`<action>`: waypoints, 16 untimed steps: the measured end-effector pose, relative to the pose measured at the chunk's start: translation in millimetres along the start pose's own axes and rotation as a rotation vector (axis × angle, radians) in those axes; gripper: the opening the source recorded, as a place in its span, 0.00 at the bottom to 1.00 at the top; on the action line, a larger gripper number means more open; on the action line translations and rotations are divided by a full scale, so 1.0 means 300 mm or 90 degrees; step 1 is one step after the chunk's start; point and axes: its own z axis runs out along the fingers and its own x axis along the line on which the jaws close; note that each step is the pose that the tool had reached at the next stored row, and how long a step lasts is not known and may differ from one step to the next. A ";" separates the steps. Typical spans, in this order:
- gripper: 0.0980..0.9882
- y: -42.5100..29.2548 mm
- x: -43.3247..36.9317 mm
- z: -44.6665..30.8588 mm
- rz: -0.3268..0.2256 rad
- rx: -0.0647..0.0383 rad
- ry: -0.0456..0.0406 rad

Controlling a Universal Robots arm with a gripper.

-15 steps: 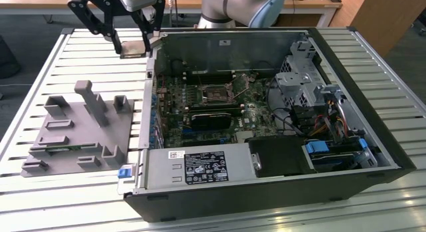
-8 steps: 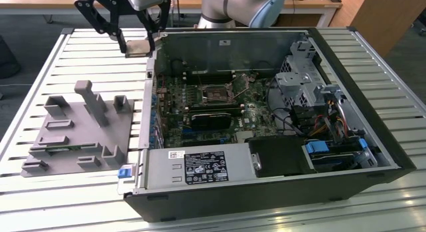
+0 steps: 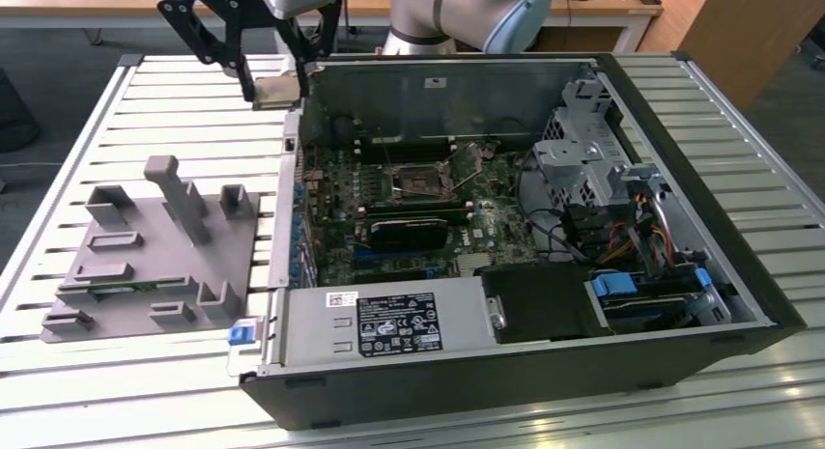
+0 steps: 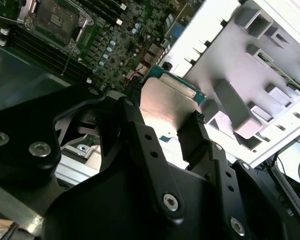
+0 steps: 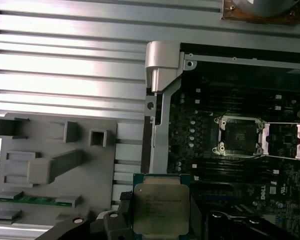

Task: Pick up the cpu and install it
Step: 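Pick up the cpu and move it towards the insertion slot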

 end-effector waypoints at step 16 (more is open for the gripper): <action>0.50 0.018 -0.099 0.003 0.000 0.000 0.0000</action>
